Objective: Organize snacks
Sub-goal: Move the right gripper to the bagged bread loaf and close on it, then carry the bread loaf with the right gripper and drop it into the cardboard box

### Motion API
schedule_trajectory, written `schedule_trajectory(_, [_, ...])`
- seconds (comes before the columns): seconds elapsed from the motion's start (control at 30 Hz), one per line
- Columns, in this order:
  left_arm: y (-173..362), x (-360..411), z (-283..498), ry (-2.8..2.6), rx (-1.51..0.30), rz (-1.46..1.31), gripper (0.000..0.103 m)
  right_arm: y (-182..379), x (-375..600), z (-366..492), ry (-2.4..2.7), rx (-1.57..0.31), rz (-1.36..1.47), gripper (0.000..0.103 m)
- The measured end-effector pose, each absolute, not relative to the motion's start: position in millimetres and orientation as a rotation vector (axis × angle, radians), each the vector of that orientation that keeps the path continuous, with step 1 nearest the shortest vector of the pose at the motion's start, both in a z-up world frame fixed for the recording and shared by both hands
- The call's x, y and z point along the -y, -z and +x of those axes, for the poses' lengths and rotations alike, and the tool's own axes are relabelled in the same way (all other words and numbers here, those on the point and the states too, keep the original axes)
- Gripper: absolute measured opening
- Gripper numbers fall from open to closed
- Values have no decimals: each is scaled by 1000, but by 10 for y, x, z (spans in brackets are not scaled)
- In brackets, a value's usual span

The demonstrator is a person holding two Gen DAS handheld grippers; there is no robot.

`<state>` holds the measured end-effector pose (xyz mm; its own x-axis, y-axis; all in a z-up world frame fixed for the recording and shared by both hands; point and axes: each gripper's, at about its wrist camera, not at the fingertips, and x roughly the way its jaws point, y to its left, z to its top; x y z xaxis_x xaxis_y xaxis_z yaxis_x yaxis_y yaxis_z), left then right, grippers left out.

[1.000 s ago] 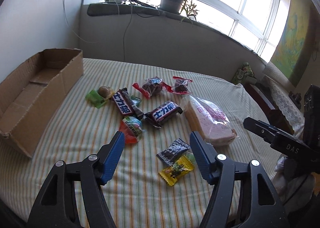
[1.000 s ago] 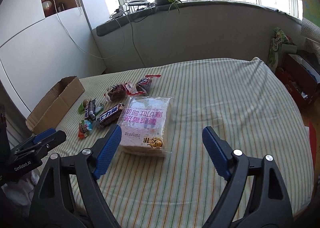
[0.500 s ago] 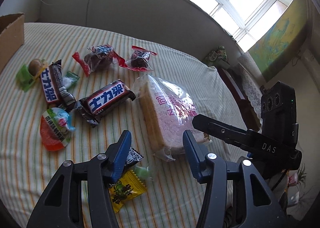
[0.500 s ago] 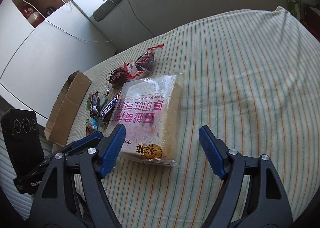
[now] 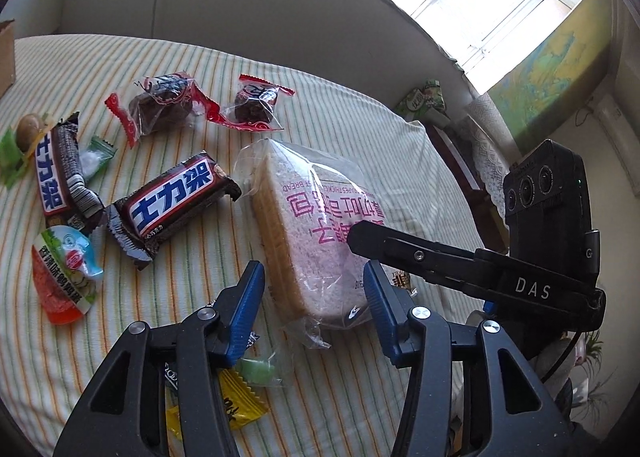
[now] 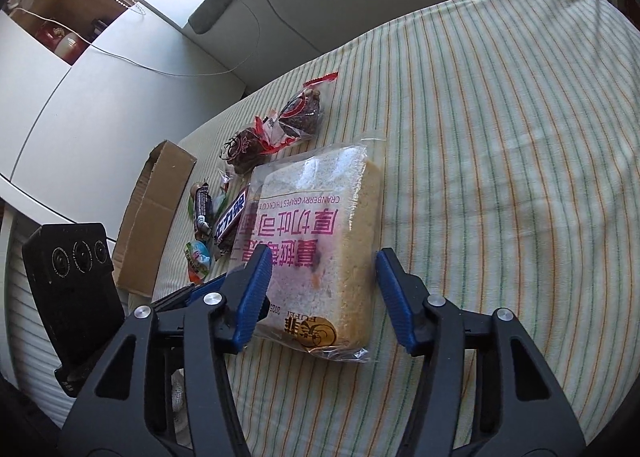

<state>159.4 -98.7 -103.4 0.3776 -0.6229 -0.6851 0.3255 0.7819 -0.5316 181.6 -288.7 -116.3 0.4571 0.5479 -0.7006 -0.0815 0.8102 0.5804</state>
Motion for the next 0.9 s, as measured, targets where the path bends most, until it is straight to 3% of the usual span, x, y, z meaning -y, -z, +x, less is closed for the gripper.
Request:
schedule_trajectory(0.47, [951, 1141, 1573, 627, -981, -292, 46, 1066, 2804, 1798, -398, -1035, 486, 50])
schedule_trajectory(0.9, [673, 643, 1356, 577, -878, -304, 46, 689, 2392, 1719, -453, -980, 406, 50])
